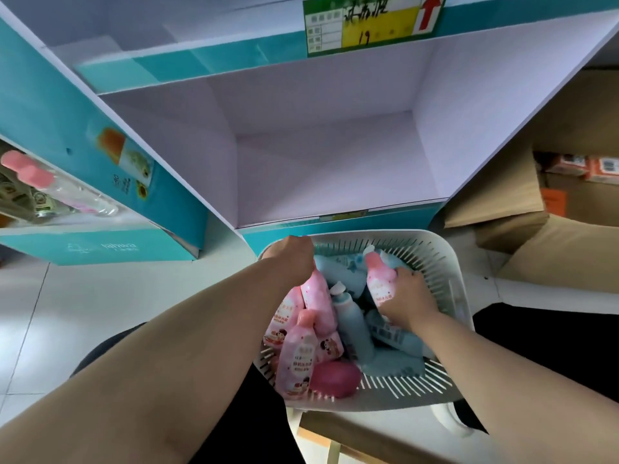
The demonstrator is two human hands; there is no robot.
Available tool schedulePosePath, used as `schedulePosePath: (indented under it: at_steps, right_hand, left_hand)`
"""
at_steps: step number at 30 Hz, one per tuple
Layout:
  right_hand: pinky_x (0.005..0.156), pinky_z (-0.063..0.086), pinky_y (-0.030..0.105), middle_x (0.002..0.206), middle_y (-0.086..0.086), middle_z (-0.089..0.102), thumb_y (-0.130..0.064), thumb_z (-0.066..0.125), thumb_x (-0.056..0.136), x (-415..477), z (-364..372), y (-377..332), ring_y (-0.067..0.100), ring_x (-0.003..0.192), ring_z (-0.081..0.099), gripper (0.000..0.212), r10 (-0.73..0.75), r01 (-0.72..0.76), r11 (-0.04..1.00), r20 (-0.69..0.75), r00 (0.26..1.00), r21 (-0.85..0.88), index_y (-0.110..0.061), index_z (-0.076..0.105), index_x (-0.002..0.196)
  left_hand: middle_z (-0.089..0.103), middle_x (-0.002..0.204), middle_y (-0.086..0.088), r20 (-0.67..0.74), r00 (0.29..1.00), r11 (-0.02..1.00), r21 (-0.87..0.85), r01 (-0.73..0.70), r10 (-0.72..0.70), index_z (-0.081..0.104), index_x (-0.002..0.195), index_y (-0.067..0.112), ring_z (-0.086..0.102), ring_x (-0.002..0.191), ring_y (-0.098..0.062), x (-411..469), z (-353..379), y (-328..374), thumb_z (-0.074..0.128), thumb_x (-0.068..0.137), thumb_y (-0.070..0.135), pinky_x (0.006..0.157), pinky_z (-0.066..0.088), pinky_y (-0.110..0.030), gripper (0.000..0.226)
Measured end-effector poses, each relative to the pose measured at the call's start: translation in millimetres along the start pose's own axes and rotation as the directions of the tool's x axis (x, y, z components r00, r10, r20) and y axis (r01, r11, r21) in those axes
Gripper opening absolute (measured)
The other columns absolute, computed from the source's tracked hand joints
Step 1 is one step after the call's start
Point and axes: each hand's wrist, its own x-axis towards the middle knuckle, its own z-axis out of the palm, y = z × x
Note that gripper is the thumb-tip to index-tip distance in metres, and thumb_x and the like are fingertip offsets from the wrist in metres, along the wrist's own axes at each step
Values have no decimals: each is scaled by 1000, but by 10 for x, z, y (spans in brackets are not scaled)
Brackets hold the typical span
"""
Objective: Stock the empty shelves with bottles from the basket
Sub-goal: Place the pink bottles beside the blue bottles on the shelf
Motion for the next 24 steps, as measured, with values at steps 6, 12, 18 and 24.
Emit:
schedulePosePath:
  at_steps: [6, 12, 18, 24]
  right_hand:
    - [77, 43, 30, 116, 7, 45, -15, 81, 66, -136, -135, 10, 23, 100, 51, 66, -91, 111, 967, -97, 991, 231, -13, 39, 117]
    - [75, 47, 34, 111, 2, 52, -19, 82, 69, -342, -248, 12, 19, 95, 54, 59, -125, 162, 945, -144, 982, 284, -17, 41, 111]
    - [74, 41, 29, 112, 4, 54, -19, 81, 70, -692, -493, -122, 24, 98, 55, 61, -189, 248, 931, -226, 955, 269, -15, 42, 116]
    - [68, 35, 28, 113, 5, 52, -20, 81, 69, -1157, -899, -350, 23, 95, 52, 62, -288, 392, 892, -388, 876, 223, -12, 40, 116]
  left_hand:
    - [63, 115, -8, 47, 998, 995, -81, 49, -45, 55, 121, 11, 60, 96, -23, -40, 143, 146, 50, 95, 44, 73, 38, -27, 42]
    - [67, 100, -5, -16, 995, 984, -154, 93, -97, 60, 106, 13, 56, 81, -19, -271, 11, 255, 62, 90, 34, 67, 42, -28, 27]
    - [68, 104, -5, -189, 980, 956, -294, 5, -63, 64, 105, 18, 61, 92, -25, -739, -254, 193, 56, 88, 28, 76, 50, -33, 22]
    - [66, 95, -6, -439, 899, 913, -368, -176, -4, 58, 105, 14, 58, 83, -24, -1424, -659, 263, 66, 86, 36, 69, 45, -31, 31]
